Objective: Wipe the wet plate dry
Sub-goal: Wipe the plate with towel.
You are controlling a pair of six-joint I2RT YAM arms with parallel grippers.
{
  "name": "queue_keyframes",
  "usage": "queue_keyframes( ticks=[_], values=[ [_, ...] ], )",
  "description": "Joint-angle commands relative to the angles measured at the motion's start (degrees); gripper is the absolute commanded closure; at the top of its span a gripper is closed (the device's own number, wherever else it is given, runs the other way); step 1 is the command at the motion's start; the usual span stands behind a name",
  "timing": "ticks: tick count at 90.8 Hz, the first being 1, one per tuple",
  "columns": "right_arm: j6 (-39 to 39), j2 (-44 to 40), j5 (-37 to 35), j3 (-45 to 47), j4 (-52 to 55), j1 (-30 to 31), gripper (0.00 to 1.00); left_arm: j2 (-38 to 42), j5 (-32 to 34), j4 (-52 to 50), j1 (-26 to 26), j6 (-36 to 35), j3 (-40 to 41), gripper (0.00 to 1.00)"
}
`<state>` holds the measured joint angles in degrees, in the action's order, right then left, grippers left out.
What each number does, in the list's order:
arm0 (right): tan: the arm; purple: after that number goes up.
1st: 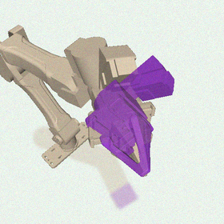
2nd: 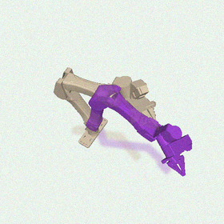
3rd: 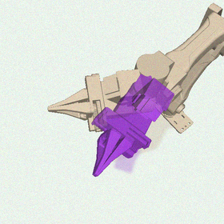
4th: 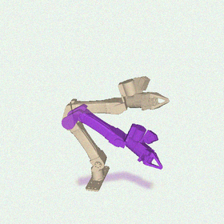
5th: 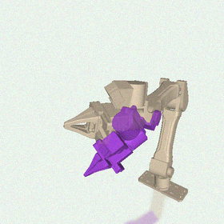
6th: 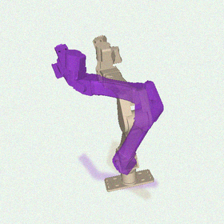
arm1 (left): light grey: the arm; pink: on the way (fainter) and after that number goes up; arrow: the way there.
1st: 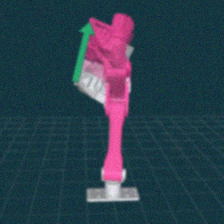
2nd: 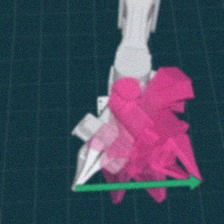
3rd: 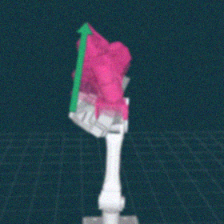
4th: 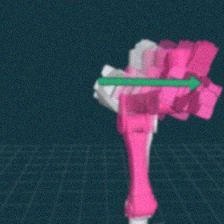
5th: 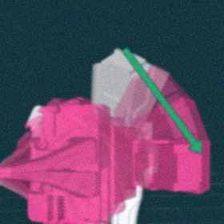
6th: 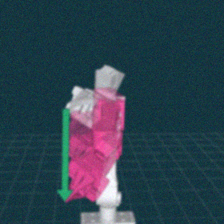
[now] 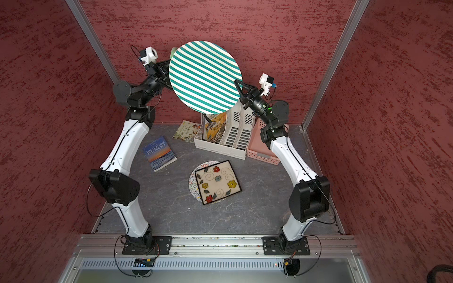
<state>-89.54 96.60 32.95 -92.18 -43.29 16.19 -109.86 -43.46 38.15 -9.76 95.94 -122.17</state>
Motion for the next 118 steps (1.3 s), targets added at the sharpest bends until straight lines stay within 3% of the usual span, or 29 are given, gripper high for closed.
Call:
queue_keyframes(
  ticks=[1,19,36,51,68,82,95,106,118],
  values=[
    [1.65,1.70,3.02,-4.42,-0.50,2.59,1.00,-3.30,2.79,6.73,-4.51,5.31,-6.22,1.00],
    [3.70,7.23,-1.00,-15.23,3.66,3.06,1.00,-6.18,5.05,6.50,-11.57,4.90,-8.61,1.00],
    [8.53,10.91,-6.35,-27.29,11.83,-3.74,1.00,-3.68,5.16,9.58,-14.42,4.97,-3.22,1.00],
    [7.67,8.15,-3.82,-22.78,10.27,-9.04,1.00,0.71,6.25,9.46,-10.42,3.64,1.10,1.00],
    [8.26,1.55,3.98,-9.85,6.31,-4.11,1.00,-2.17,6.42,5.73,-6.17,3.05,-7.60,1.00],
    [8.70,-1.63,1.03,-4.19,6.53,-0.33,1.00,-6.95,7.24,5.69,-8.94,4.37,-14.43,1.00],
    [9.24,2.02,-2.91,-11.83,10.76,-1.58,1.00,-8.87,7.37,6.54,-14.29,4.42,-15.36,1.00],
    [9.56,6.19,-6.36,-20.31,15.21,-5.06,1.00,-7.48,5.09,9.72,-17.74,3.72,-11.72,1.00],
    [9.99,6.18,-8.82,-20.79,18.40,-11.11,1.00,1.78,3.13,10.43,-18.69,-2.84,3.03,1.00]
  ],
)
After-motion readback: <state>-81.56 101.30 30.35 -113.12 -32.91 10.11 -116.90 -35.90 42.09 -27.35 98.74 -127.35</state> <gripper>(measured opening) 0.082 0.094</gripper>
